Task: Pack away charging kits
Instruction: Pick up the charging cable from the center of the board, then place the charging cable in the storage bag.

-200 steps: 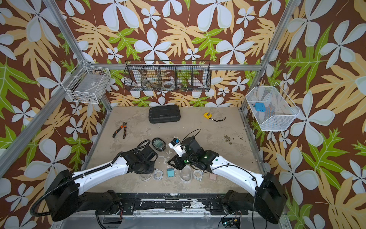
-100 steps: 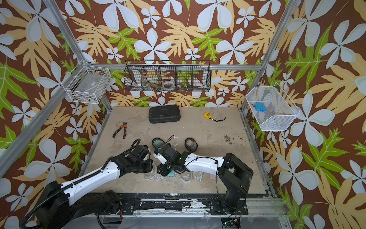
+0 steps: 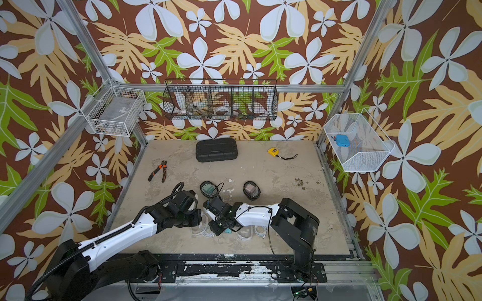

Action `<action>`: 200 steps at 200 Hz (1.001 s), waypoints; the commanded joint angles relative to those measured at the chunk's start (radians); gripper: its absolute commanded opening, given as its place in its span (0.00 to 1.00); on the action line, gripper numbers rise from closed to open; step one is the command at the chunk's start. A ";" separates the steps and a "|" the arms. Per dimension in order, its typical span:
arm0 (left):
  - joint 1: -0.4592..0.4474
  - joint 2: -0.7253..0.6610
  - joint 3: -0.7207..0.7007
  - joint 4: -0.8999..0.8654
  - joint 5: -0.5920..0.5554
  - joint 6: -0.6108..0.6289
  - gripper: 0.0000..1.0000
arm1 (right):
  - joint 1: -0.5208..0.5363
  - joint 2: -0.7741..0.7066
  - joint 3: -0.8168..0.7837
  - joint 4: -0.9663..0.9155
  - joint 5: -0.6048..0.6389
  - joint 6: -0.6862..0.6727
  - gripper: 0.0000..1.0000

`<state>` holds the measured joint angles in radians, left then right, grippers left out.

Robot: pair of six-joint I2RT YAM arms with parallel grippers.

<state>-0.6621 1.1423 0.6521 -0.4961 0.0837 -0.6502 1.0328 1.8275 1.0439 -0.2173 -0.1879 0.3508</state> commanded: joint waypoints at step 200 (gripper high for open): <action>0.024 0.071 0.092 0.033 0.063 0.017 0.00 | -0.055 -0.182 0.052 -0.085 -0.008 0.035 0.00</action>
<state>-0.6418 1.2140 0.7376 -0.4812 0.1154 -0.6308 0.9836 1.6367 1.0939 -0.3050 -0.1604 0.3843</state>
